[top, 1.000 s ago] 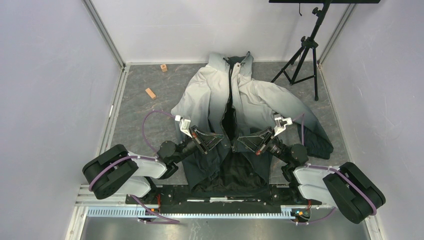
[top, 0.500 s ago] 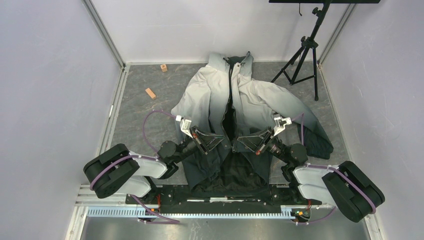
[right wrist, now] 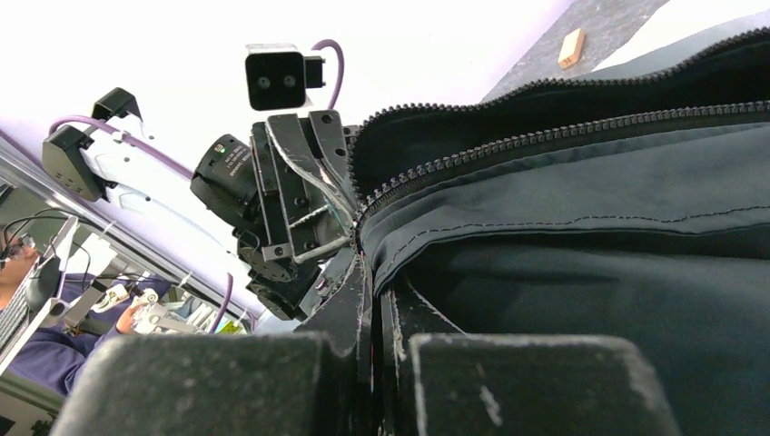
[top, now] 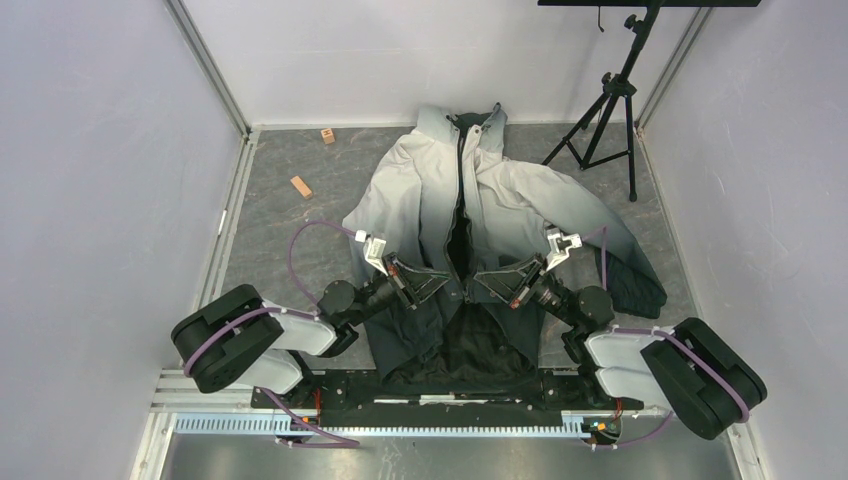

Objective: Zip up the jacket

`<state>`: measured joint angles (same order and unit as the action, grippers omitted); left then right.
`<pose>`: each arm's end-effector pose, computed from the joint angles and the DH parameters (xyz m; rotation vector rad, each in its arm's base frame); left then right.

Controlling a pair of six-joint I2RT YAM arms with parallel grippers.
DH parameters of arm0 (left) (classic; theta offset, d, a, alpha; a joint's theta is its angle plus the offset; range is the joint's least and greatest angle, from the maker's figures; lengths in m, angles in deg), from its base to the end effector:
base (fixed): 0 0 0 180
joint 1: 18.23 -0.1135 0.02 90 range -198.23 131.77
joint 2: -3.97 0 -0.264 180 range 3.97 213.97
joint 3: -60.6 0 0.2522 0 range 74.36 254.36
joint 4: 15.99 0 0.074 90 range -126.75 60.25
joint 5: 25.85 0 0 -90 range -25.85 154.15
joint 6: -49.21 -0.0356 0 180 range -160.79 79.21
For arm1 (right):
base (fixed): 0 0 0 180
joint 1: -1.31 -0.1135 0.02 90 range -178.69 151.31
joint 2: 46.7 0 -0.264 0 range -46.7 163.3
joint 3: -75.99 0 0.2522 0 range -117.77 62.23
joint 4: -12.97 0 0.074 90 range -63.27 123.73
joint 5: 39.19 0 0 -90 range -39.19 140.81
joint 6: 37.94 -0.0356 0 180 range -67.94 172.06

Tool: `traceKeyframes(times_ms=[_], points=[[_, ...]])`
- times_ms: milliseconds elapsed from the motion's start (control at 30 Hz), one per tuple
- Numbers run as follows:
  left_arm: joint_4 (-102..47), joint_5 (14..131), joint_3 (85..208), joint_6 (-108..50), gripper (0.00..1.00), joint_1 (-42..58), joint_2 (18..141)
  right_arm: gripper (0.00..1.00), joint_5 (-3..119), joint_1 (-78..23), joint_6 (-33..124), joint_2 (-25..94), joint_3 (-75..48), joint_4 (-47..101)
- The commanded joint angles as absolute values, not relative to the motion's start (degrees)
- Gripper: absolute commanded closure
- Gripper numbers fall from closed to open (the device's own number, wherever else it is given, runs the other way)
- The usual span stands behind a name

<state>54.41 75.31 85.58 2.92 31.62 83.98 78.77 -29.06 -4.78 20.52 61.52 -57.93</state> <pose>0.1390 -0.1755 0.1957 0.2650 1.4475 -1.4932 0.1388 0.1007 0.1890 -0.1472 1.4671 1.5787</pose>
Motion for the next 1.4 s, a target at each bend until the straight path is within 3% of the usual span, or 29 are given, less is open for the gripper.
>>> traceKeyframes(times_ms=[0, 333, 800, 1367], points=[[59.4, 76.9, 87.5, 4.7, 0.98, 32.1, 84.1, 1.00, 77.0, -29.3, -5.3, 21.5, 71.4, -84.7], [59.3, 77.9, 88.0, 5.5, 0.98, 32.8, 85.8, 1.00, 77.9, -29.3, -4.5, 21.1, 69.7, -81.2], [42.7, 77.6, 89.1, -0.1, 0.98, 32.8, 75.4, 1.00, 80.0, -29.2, 1.0, 14.5, 66.7, -58.7], [37.5, 80.1, 91.7, -3.4, 0.98, 33.4, 74.0, 1.00, 81.5, -29.3, 1.3, 15.1, 64.5, -52.6]])
